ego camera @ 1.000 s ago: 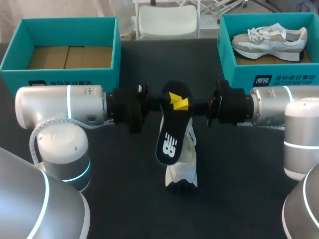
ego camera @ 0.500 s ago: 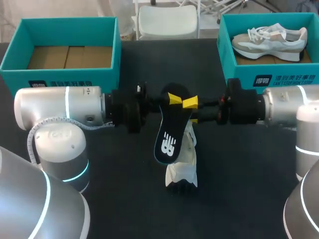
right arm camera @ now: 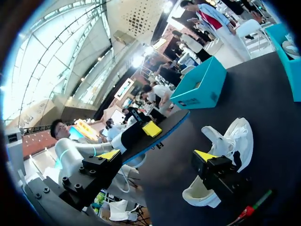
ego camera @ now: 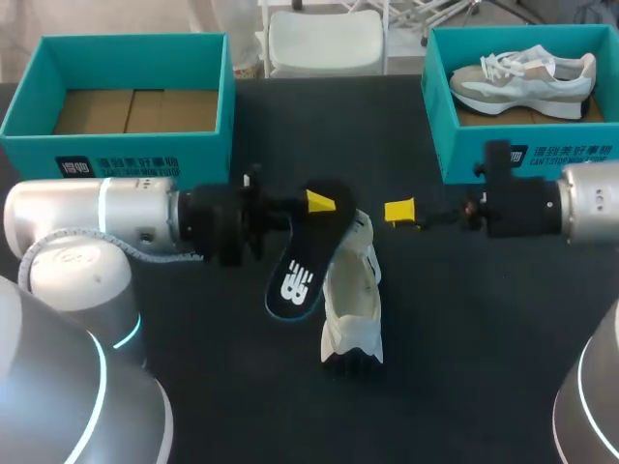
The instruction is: Take the shoe out of the shoebox, open the shoe tongue, remove and reinsert the insole, then place the shoe into the shoebox
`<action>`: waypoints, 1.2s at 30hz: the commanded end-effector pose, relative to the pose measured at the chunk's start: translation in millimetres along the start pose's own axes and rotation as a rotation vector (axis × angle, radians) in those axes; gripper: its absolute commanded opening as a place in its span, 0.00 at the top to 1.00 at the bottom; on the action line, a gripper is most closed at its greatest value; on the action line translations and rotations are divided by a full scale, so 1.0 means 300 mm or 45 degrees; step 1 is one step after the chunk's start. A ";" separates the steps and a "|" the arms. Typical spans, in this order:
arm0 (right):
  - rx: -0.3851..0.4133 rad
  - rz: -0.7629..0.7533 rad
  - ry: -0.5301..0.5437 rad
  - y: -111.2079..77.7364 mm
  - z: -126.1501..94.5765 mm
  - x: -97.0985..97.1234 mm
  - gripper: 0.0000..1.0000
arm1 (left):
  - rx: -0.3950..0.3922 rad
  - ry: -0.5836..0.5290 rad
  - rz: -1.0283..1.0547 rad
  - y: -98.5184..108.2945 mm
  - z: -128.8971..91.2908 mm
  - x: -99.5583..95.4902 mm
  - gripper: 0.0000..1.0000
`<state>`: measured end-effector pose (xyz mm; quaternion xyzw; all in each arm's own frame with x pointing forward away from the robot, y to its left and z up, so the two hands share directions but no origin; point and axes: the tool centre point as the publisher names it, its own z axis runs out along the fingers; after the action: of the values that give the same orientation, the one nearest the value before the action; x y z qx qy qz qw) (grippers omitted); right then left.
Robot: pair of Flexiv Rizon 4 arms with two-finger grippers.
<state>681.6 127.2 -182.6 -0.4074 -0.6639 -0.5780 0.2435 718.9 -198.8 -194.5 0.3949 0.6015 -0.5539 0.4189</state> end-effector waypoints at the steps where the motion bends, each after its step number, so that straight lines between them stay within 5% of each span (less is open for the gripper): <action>1: 0.001 0.003 -0.013 -0.005 -0.009 0.012 0.00 | -0.015 -0.007 0.004 -0.025 -0.014 0.008 1.00; 14: 0.001 0.003 -0.013 -0.005 -0.009 0.012 0.00 | -0.015 -0.007 0.004 -0.025 -0.014 0.008 1.00; 23: 0.125 -0.516 0.069 0.012 -0.047 0.002 0.00 | -0.015 -0.007 0.004 -0.025 -0.014 0.008 1.00; 36: 0.125 -0.516 0.069 0.012 -0.047 0.002 0.00 | -0.015 -0.007 0.004 -0.025 -0.014 0.008 1.00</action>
<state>681.8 111.6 -176.4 -0.2368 -0.7520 -0.5940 0.1598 711.7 -193.8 -193.5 0.3927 0.6026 -0.5516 0.4224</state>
